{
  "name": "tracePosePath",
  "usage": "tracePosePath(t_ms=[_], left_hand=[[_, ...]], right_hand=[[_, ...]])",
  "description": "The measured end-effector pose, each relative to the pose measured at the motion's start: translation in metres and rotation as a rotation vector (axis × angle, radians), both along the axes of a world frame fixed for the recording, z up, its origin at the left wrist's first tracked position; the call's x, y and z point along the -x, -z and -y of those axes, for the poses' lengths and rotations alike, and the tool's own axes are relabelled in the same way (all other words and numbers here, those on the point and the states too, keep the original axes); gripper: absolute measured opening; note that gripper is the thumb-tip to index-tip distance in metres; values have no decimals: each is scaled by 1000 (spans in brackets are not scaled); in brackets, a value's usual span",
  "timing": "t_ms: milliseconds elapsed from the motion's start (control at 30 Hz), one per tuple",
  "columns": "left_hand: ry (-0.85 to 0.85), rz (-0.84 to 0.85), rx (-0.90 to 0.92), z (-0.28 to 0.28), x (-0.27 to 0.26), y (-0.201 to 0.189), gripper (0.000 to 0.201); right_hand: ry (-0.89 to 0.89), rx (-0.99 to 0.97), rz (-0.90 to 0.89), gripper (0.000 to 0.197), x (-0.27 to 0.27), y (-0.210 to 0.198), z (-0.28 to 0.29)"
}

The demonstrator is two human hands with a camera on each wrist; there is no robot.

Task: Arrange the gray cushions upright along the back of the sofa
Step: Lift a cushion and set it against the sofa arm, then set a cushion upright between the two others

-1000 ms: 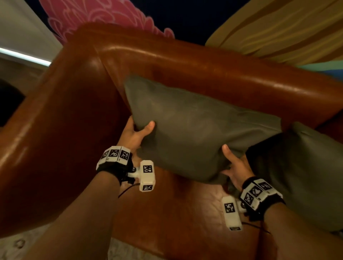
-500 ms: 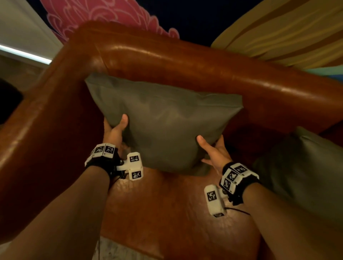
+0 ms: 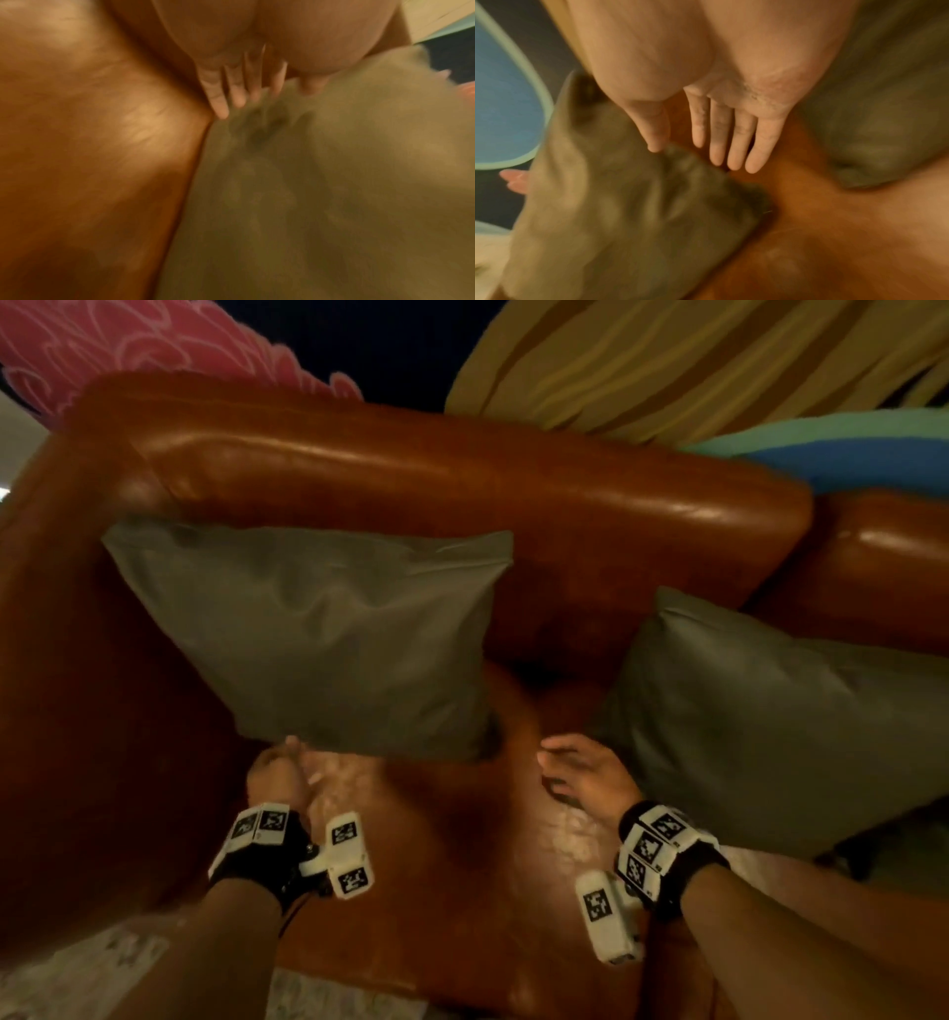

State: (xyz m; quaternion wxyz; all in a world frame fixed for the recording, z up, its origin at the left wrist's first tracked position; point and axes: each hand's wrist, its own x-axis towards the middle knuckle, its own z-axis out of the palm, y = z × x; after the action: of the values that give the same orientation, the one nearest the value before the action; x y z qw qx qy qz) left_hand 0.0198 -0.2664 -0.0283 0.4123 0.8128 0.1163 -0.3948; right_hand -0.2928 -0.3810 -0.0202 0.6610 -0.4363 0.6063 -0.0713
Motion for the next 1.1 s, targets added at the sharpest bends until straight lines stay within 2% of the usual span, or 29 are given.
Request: tracePosePath(t_ms=[67, 100, 233, 300, 333, 433, 467, 500, 567, 600, 700, 800, 933, 1033, 1100], left_hand=[[134, -238, 27, 9, 48, 1, 30], [198, -287, 50, 16, 76, -2, 28], [510, -202, 79, 69, 200, -15, 22], [618, -154, 136, 90, 220, -27, 23], [657, -142, 172, 106, 240, -30, 30], [677, -122, 286, 150, 291, -42, 78], [642, -154, 344, 161, 301, -46, 82], [598, -195, 405, 170, 311, -46, 76], [509, -253, 457, 179, 323, -47, 63], [483, -264, 467, 181, 327, -49, 58], [476, -278, 498, 178, 329, -55, 55], [441, -238, 538, 170, 322, -57, 66], [437, -118, 541, 159, 309, -51, 53], [484, -119, 519, 164, 311, -44, 66], [510, -154, 505, 172, 314, -45, 79]], right_hand=[[50, 18, -33, 11, 52, 4, -5], [92, 20, -64, 13, 81, 5, -5], [267, 57, -175, 33, 211, -6, 7], [302, 128, -257, 29, 233, -12, 17], [346, 187, -319, 29, 255, -21, 25], [530, 324, -443, 30, 317, -43, 61], [606, 329, -419, 42, 331, -44, 72], [680, 307, -356, 63, 342, -42, 81], [731, 244, -175, 103, 353, -35, 97], [724, 191, -88, 108, 350, -36, 103], [700, 132, 62, 97, 337, -36, 111], [641, 209, 105, 108, 327, -40, 105], [576, 264, 135, 118, 322, -40, 94], [588, 264, 113, 126, 327, -32, 93], [610, 262, 101, 121, 328, -30, 96]])
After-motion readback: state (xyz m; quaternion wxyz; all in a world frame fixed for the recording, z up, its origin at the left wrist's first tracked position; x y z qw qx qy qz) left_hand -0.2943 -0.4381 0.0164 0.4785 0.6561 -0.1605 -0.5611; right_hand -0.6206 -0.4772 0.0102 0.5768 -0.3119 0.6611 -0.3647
